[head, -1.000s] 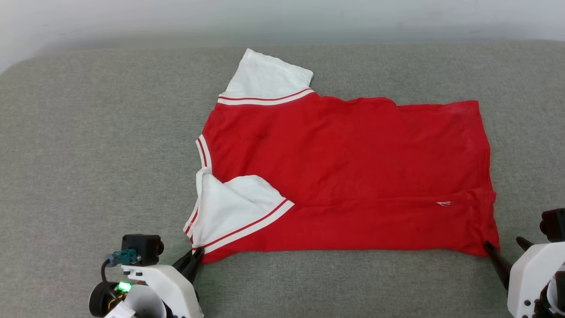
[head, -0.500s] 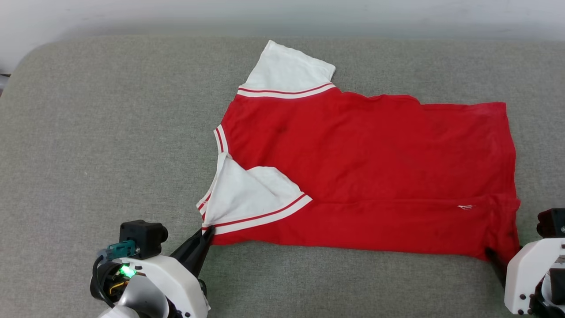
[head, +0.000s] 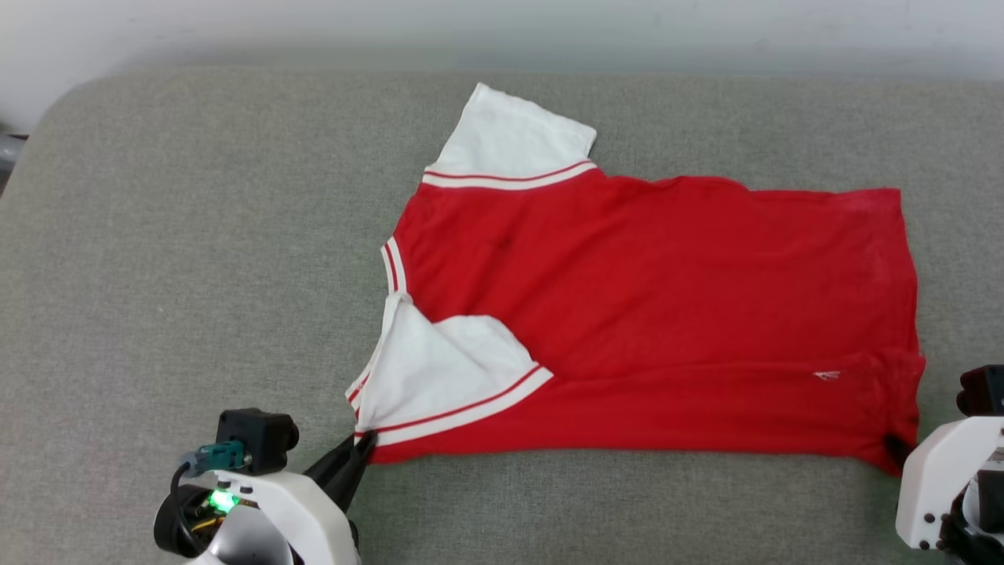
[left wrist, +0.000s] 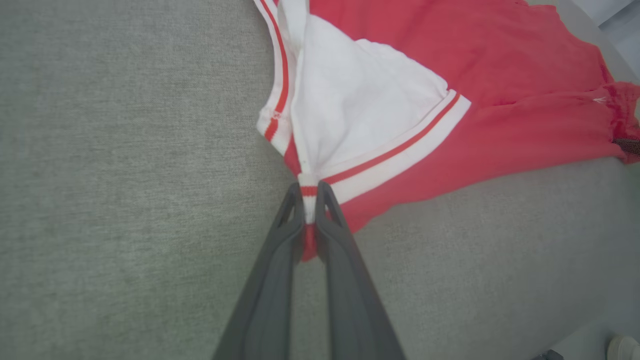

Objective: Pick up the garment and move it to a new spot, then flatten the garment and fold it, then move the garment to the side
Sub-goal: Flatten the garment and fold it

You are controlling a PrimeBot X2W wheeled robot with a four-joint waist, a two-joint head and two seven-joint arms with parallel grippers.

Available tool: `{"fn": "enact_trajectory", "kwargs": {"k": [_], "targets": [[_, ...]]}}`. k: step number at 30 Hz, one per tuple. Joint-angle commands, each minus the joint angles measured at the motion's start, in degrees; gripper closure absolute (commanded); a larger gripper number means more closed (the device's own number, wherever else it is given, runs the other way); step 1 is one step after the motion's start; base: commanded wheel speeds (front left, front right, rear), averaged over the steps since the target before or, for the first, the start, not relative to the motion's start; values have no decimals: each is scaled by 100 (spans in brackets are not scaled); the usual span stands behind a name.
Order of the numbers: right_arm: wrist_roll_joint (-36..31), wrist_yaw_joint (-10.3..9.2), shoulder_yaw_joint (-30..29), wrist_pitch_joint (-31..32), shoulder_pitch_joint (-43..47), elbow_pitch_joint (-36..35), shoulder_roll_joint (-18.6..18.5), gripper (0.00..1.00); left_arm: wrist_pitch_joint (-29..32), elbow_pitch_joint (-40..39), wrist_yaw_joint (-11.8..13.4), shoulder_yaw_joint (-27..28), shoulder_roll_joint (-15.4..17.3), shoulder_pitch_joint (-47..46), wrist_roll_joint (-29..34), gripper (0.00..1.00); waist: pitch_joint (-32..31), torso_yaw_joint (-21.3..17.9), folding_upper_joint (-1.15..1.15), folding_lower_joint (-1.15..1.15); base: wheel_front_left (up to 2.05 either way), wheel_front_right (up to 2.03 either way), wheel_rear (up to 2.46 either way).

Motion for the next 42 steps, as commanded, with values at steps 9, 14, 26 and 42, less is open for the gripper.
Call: {"fn": "enact_trajectory", "kwargs": {"k": [9,14,26,42], "targets": [[367,-11,10,338,417,-362,-441,100,128,38,97,-48,186,534,-181,100,-553,-114,0,-1,0,0,0],[514,-12,130,571,863,-663,-808,100,212,-25,179,-128,280,955,-277,100,-784,-173,0,-1,0,0,0],[943,-12,185,695,1312,-630,-737,100,216,231,4,-375,83,1326,-507,56,-898,-276,0,-1,0,0,0],[777,-8,230,-1093,652,-622,-685,0,-1586,576,-214,168,-279,746,-16,0,-1066,-386,0,-1,0,0,0]]}}
